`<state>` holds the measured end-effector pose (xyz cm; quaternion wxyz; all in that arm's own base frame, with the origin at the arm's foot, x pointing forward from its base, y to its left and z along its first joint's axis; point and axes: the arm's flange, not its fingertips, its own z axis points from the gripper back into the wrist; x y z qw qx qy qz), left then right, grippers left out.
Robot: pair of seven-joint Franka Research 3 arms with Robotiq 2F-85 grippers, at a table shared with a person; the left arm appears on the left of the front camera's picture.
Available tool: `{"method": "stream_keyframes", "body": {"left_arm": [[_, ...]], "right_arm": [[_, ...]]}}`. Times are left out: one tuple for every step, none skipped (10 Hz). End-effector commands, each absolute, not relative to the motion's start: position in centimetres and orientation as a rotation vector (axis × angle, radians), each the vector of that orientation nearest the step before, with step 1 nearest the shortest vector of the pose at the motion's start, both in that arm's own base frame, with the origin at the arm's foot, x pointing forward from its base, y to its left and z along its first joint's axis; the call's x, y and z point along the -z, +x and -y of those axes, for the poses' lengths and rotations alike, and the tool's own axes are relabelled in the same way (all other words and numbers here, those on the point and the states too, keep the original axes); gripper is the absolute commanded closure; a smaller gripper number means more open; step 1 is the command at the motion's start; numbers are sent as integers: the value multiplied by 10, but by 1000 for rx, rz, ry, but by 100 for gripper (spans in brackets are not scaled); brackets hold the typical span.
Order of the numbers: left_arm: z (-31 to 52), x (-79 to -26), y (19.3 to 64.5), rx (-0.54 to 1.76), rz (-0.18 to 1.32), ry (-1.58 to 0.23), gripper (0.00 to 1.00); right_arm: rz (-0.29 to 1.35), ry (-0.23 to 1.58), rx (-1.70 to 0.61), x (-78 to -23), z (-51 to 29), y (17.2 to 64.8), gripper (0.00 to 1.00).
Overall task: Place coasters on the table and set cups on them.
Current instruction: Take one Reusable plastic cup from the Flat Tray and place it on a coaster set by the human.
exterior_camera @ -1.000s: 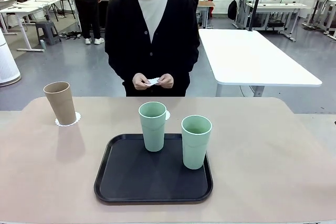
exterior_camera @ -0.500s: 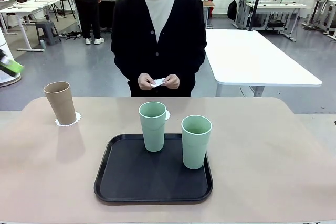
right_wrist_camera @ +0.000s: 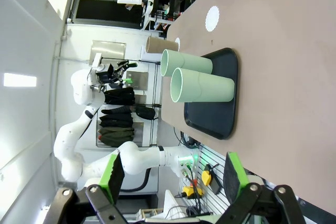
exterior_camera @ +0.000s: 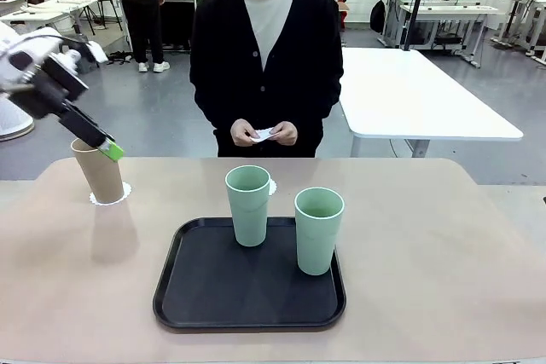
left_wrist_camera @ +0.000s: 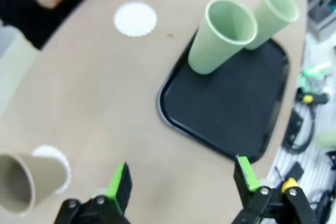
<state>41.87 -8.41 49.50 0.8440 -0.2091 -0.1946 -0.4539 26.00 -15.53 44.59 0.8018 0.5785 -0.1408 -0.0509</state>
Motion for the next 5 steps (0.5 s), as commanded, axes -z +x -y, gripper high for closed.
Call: {"method": "stream_keyframes", "body": {"left_arm": [[97,-476,441,1072,422,-374,0],[110,-466,450,1115,416,-367,0],[118,-456,454,1143,404,-356,0],[123,-450,456,1166,379,-361,0],[122,-445,452,1178,364,-376,0]], "right_arm": [[326,1266,98,-447,156,262,0],[326,1266,98,-447,156,262,0],[326,1266,98,-447,156,262,0],[326,1266,98,-447,156,262,0],[326,1266,98,-447,156,262,0]]}}
